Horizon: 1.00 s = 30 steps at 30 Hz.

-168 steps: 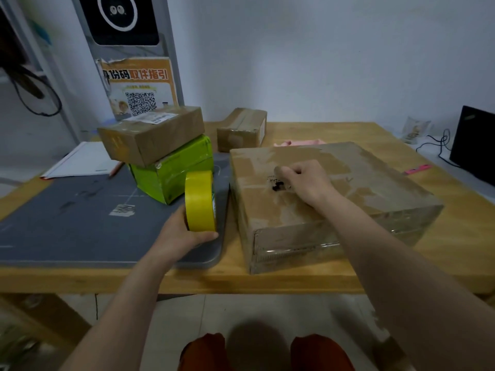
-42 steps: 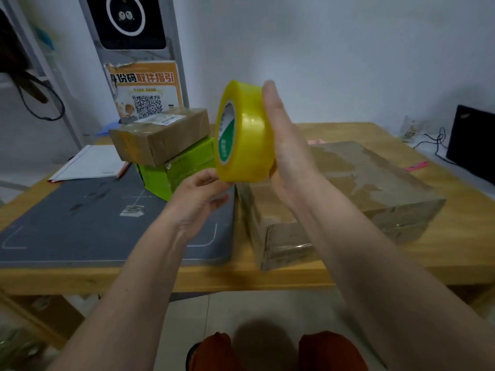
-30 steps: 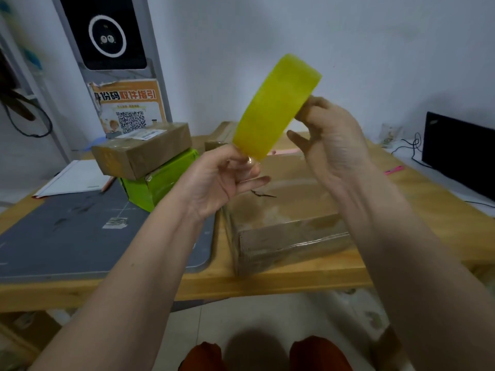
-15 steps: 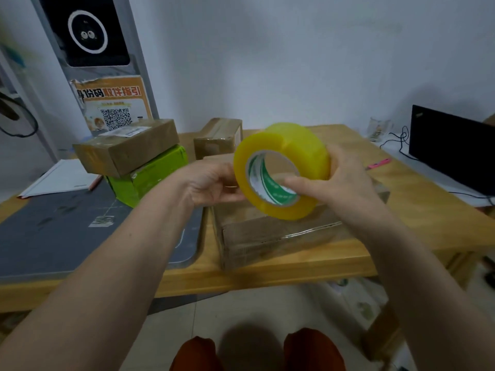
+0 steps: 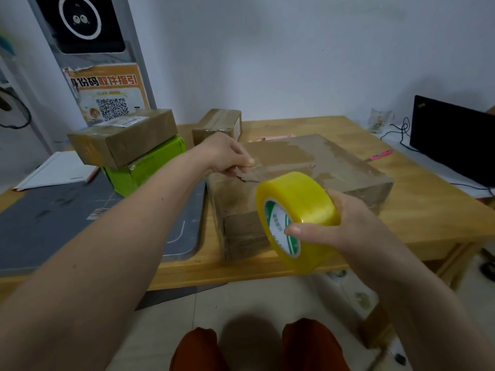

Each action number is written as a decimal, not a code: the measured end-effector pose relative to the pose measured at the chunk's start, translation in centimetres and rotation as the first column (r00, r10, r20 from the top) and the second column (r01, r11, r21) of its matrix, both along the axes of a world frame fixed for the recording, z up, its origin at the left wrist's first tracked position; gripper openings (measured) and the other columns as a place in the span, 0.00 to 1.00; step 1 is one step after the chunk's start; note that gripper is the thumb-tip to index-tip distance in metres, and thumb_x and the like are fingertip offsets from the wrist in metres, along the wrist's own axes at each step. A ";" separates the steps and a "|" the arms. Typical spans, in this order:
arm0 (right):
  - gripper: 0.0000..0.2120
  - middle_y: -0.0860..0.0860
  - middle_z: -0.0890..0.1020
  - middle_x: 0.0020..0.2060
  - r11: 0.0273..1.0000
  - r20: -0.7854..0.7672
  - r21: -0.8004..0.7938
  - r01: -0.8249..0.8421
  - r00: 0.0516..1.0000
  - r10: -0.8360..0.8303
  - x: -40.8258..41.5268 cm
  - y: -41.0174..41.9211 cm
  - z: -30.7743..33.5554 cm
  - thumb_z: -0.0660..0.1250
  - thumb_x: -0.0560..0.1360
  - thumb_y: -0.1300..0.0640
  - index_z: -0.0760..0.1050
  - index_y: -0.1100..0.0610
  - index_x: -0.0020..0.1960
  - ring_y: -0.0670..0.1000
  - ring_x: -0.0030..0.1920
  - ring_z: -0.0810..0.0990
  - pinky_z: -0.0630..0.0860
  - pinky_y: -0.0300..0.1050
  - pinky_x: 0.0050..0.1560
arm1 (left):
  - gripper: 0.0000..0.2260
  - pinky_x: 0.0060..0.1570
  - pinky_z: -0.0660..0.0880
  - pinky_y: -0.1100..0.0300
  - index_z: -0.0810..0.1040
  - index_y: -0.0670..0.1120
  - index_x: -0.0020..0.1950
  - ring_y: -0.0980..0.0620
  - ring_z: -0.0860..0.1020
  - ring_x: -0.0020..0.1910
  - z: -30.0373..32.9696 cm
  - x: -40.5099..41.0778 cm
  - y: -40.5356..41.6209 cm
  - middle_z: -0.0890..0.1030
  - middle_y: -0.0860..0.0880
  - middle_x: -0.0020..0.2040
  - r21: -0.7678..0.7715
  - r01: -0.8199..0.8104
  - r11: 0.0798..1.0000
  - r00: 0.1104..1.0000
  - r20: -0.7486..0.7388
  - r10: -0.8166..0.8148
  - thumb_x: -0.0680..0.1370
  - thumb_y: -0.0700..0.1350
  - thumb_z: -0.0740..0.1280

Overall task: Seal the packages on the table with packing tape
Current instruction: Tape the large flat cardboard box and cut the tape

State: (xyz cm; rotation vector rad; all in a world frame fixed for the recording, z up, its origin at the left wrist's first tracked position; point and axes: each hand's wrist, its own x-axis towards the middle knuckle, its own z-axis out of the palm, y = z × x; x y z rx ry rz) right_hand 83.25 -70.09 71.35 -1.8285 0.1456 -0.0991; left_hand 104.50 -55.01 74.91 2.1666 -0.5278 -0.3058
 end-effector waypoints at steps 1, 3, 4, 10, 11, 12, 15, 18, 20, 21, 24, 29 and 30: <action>0.29 0.54 0.86 0.45 0.999 0.016 0.041 0.002 1.000 -0.003 0.2 0.1 0.1 0.82 0.57 0.49 0.78 0.56 0.55 0.54 0.44 0.86 0.84 0.54 0.44 | 0.05 0.40 0.79 0.63 0.82 0.46 0.40 0.56 0.80 0.38 -0.2 0.3 -0.2 0.83 0.50 0.35 -0.016 -0.001 1.000 1.000 0.007 0.001 0.76 0.41 0.72; 0.29 0.54 0.86 0.42 0.992 0.048 0.128 0.012 0.999 -0.018 0.5 0.7 0.1 0.82 0.57 0.50 0.78 0.58 0.54 0.53 0.42 0.86 0.84 0.50 0.40 | 0.06 0.42 0.79 0.63 0.81 0.46 0.40 0.57 0.79 0.39 -0.7 0.8 -0.6 0.82 0.50 0.37 -0.028 -0.004 1.000 1.000 0.027 0.005 0.77 0.41 0.71; 0.29 0.53 0.86 0.40 0.987 0.062 0.159 0.022 0.998 -0.033 0.6 1.2 0.1 0.80 0.57 0.49 0.78 0.59 0.54 0.53 0.41 0.86 0.84 0.48 0.38 | 0.06 0.43 0.79 0.62 0.81 0.46 0.40 0.57 0.79 0.39 -0.9 1.0 -0.8 0.81 0.51 0.37 -0.021 -0.003 1.000 0.999 0.038 0.004 0.77 0.41 0.70; 0.25 0.55 0.86 0.37 0.982 0.120 0.155 0.108 0.985 -0.127 2.2 1.9 0.6 0.77 0.59 0.48 0.80 0.62 0.49 0.53 0.36 0.85 0.82 0.45 0.35 | 0.09 0.42 0.74 0.62 0.80 0.49 0.37 0.60 0.76 0.37 -1.8 2.8 -1.1 0.80 0.55 0.34 -0.046 -0.085 0.995 0.990 0.106 0.090 0.77 0.43 0.71; 0.25 0.55 0.85 0.35 0.984 0.124 0.150 0.099 0.985 -0.118 2.3 1.9 0.6 0.77 0.58 0.47 0.80 0.62 0.48 0.53 0.34 0.85 0.81 0.46 0.34 | 0.09 0.41 0.71 0.63 0.80 0.49 0.36 0.61 0.75 0.37 -1.8 3.1 -1.0 0.80 0.55 0.34 -0.056 -0.097 0.994 0.987 0.123 0.103 0.77 0.43 0.71; 0.25 0.55 0.85 0.35 0.986 0.122 0.141 0.090 0.987 -0.108 2.3 2.0 0.6 0.78 0.57 0.46 0.80 0.62 0.47 0.53 0.34 0.85 0.81 0.46 0.34 | 0.09 0.40 0.70 0.64 0.80 0.49 0.36 0.62 0.75 0.37 -1.8 3.4 -0.9 0.80 0.56 0.34 -0.056 -0.089 0.994 0.986 0.133 0.095 0.77 0.43 0.72; 0.27 0.52 0.86 0.37 0.993 0.096 0.100 0.062 0.993 -0.072 2.4 2.2 -0.1 0.82 0.56 0.46 0.79 0.58 0.49 0.52 0.38 0.86 0.83 0.46 0.37 | 0.08 0.38 0.68 0.66 0.81 0.50 0.37 0.63 0.75 0.38 -1.6 3.9 -0.9 0.80 0.57 0.35 -0.008 -0.039 0.999 0.989 0.144 0.040 0.76 0.45 0.72; 0.33 0.52 0.85 0.47 0.988 0.056 0.136 -0.080 0.996 0.073 2.6 1.9 -0.6 0.81 0.57 0.53 0.74 0.53 0.59 0.52 0.45 0.85 0.81 0.44 0.41 | 0.08 0.41 0.68 0.66 0.81 0.51 0.36 0.62 0.76 0.43 -1.5 4.5 -1.2 0.81 0.57 0.37 0.020 -0.044 0.999 0.986 0.161 0.040 0.76 0.46 0.72; 0.34 0.53 0.85 0.50 0.975 0.092 0.134 -0.176 0.982 0.164 2.7 1.9 -0.8 0.81 0.61 0.58 0.71 0.53 0.63 0.52 0.48 0.85 0.80 0.43 0.42 | 0.08 0.45 0.69 0.63 0.81 0.50 0.35 0.59 0.77 0.46 -1.5 4.9 -1.2 0.80 0.58 0.38 0.043 -0.052 0.998 0.986 0.162 0.044 0.75 0.46 0.73; 0.34 0.54 0.85 0.50 0.973 0.113 0.131 -0.191 0.978 0.177 2.7 2.0 -1.0 0.81 0.63 0.58 0.71 0.53 0.64 0.53 0.49 0.85 0.80 0.42 0.42 | 0.09 0.47 0.70 0.62 0.82 0.50 0.35 0.58 0.77 0.49 -1.4 5.1 -1.1 0.80 0.58 0.38 0.053 -0.056 0.997 0.986 0.158 0.047 0.75 0.46 0.73; 0.28 0.55 0.86 0.47 0.977 0.169 0.131 -0.170 0.975 0.147 2.8 1.8 -1.0 0.77 0.64 0.55 0.73 0.54 0.63 0.53 0.48 0.85 0.80 0.42 0.43 | 0.07 0.55 0.72 0.57 0.82 0.49 0.36 0.54 0.78 0.55 -1.1 5.7 -0.7 0.80 0.57 0.39 0.058 -0.069 0.996 0.985 0.161 0.059 0.75 0.47 0.74; 0.15 0.58 0.85 0.36 0.984 0.208 0.147 -0.104 0.975 0.072 3.8 1.5 0.5 0.75 0.70 0.53 0.78 0.60 0.52 0.52 0.35 0.84 0.79 0.41 0.35 | 0.08 0.57 0.74 0.56 0.82 0.51 0.35 0.52 0.79 0.55 -1.1 6.3 -0.8 0.82 0.55 0.41 -0.008 -0.093 0.996 0.984 0.154 0.093 0.74 0.47 0.74; 0.16 0.58 0.84 0.35 0.986 0.208 0.150 -0.077 0.977 0.045 4.1 1.5 0.8 0.75 0.69 0.52 0.79 0.61 0.50 0.53 0.33 0.83 0.79 0.43 0.34 | 0.08 0.54 0.74 0.57 0.82 0.51 0.34 0.52 0.80 0.53 -1.4 6.2 -1.1 0.82 0.56 0.38 -0.006 -0.090 0.996 0.985 0.149 0.090 0.74 0.46 0.75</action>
